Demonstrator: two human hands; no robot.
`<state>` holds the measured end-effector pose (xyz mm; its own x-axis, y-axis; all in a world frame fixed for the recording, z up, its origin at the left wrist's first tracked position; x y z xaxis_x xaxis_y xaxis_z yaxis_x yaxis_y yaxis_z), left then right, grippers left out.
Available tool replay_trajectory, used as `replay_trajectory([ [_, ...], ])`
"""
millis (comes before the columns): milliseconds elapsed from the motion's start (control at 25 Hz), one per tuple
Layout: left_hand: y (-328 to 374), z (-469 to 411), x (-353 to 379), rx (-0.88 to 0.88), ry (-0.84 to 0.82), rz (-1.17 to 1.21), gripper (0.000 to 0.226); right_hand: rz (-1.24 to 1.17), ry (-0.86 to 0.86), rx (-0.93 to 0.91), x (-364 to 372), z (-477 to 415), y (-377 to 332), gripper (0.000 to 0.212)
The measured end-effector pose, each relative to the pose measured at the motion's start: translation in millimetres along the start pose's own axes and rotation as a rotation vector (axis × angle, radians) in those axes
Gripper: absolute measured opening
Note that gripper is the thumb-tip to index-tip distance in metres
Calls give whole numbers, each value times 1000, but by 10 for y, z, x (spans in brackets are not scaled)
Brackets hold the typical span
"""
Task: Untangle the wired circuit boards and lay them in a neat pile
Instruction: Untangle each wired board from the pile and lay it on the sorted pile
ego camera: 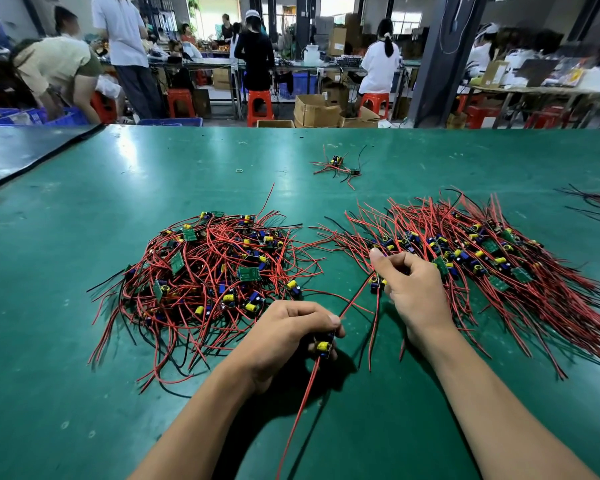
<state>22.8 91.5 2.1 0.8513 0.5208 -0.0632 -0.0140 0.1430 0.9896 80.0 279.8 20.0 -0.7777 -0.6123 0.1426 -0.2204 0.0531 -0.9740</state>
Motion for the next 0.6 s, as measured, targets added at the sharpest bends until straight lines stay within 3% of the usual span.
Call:
replay_trajectory([
  [200, 24, 10, 11, 8, 26, -63, 17, -467, -120, 316, 207, 45, 108, 37],
  [360, 20, 11, 6, 13, 21, -92, 17, -655, -245, 595, 312, 170, 176, 33],
  [480, 19, 7, 5, 23, 22, -111, 17, -691, -192, 635, 283, 191, 208, 34],
  [600, -6, -2, -16, 7, 40, -113, 20, -533, -112, 503, 225, 155, 201, 32],
])
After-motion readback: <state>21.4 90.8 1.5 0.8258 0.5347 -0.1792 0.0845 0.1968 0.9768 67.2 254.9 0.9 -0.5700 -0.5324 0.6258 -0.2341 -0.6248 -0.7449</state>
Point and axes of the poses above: each hand's wrist, its own z-axis away from the middle knuckle, its own x-axis out of the palm, y = z × x, the point moved 10 cm from there along -z, towards the middle knuckle, and after that the axes turned 14 degrees about -z, right-handed, at the moved point
